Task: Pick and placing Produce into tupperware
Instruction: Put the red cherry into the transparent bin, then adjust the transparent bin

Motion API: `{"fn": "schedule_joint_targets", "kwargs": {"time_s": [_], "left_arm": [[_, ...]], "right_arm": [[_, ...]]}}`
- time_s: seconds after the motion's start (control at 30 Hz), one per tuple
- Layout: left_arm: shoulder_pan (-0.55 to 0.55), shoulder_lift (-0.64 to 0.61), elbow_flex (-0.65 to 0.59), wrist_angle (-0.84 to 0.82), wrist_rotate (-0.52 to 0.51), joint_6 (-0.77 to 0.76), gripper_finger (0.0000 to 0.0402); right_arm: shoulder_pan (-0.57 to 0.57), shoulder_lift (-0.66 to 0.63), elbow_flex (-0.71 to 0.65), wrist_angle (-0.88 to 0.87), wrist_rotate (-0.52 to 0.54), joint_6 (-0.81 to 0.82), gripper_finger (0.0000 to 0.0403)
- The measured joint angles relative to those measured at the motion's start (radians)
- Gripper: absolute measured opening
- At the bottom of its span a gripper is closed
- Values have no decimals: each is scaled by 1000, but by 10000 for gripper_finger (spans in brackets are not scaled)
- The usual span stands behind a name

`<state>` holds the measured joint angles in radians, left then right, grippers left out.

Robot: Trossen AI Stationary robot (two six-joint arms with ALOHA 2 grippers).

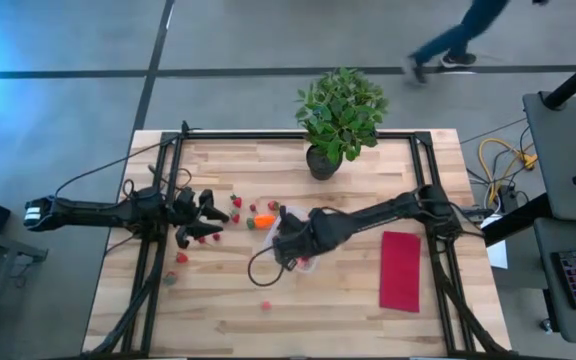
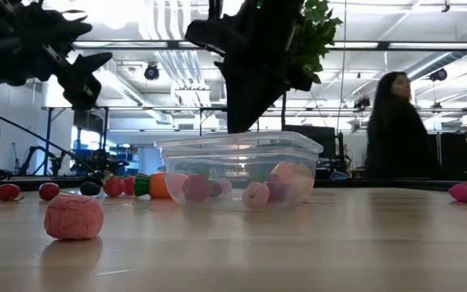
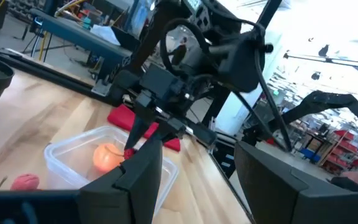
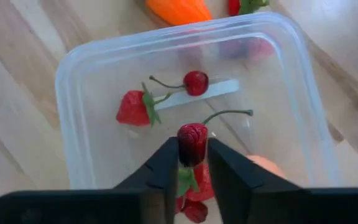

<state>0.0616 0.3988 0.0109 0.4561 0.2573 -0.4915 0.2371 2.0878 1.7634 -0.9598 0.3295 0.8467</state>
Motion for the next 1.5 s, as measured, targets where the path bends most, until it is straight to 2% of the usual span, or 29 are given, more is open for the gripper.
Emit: {"fn": "schedule_joint_targets", "kwargs": {"time_s": [0.23, 0.3, 0.43, 0.67, 1.5], "left_arm": [[0, 1, 0, 0, 0, 0, 187], [0, 0, 0, -1, 0, 0, 187], [0, 0, 0, -1, 0, 0, 187], [0, 0, -1, -1, 0, 0, 187], [0, 0, -1, -1, 0, 0, 187]], "right_arm": [[-8, -35, 0, -1, -16, -6, 195], [1, -52, 0, 1, -5, 5, 217], [32, -94, 0, 1, 84, 50, 242], [41, -155, 0, 0, 187, 135, 241], [131, -125, 0, -2, 197, 375, 236]]}}
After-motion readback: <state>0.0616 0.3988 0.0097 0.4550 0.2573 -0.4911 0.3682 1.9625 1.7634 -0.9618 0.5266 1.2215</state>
